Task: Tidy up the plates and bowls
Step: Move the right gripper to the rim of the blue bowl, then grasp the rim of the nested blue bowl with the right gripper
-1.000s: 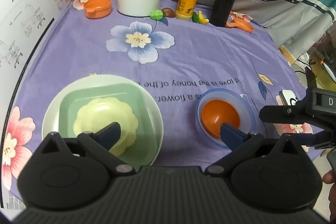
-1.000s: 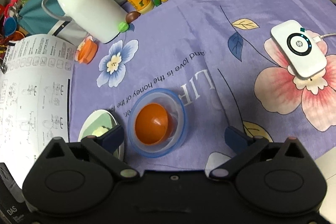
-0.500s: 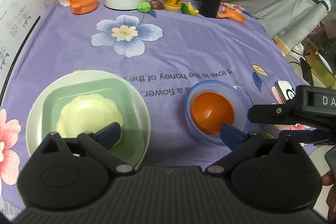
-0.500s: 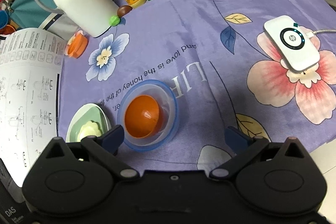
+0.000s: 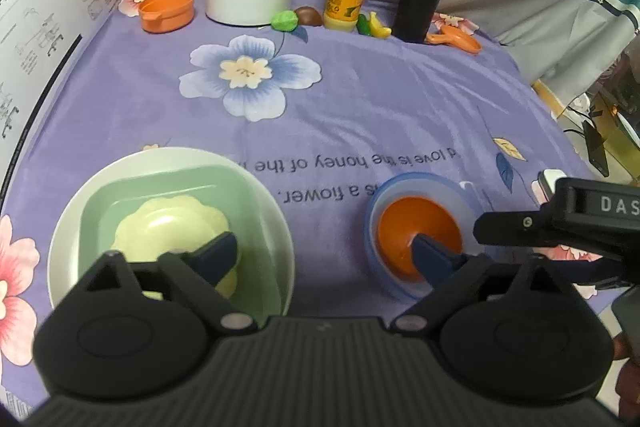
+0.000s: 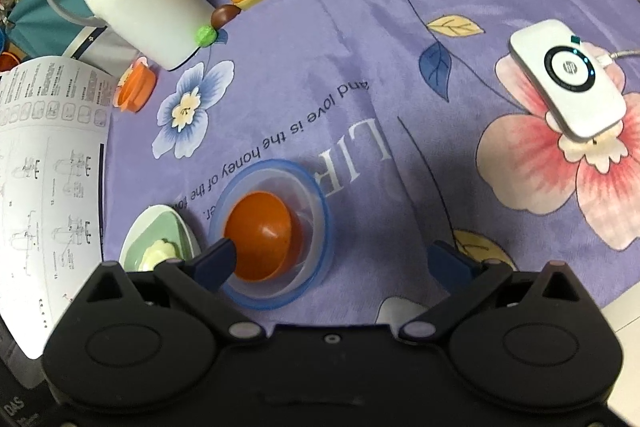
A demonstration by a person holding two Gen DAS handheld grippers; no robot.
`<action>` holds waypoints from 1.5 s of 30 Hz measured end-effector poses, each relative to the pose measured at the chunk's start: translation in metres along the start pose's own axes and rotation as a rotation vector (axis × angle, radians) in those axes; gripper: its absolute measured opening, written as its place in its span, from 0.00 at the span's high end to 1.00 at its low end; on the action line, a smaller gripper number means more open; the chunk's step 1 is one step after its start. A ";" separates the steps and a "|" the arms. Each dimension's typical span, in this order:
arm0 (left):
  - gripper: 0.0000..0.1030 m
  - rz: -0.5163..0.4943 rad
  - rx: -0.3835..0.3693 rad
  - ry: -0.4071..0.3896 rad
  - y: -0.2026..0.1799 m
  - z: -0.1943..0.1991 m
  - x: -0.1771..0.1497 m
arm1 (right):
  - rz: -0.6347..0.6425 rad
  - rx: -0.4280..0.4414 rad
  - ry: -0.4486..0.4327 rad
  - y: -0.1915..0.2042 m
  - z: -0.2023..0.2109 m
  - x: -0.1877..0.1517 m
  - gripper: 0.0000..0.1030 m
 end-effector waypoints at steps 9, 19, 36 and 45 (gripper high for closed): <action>0.36 -0.041 -0.051 0.041 -0.024 -0.014 -0.006 | 0.016 0.012 0.009 -0.004 -0.010 0.005 0.06; 0.54 -0.042 -0.053 0.107 -0.029 -0.031 -0.017 | 0.086 0.036 0.045 0.011 -0.026 0.003 0.26; 0.76 -0.039 -0.048 0.141 -0.039 -0.046 -0.019 | 0.174 0.037 0.027 0.023 -0.035 0.002 0.72; 0.76 -0.064 -0.040 0.135 -0.040 -0.037 -0.011 | 0.193 0.008 0.034 0.029 -0.029 0.003 0.72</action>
Point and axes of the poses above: each gripper's, at about its wrist camera, not at the fingertips, and z roughly against the way its jaws point, y to its left, x to its top, the point moved 10 cm from there along -z, roughly the way its jaws point, and after that the axes turned 10 degrees about -y, right-handed, at the moved point
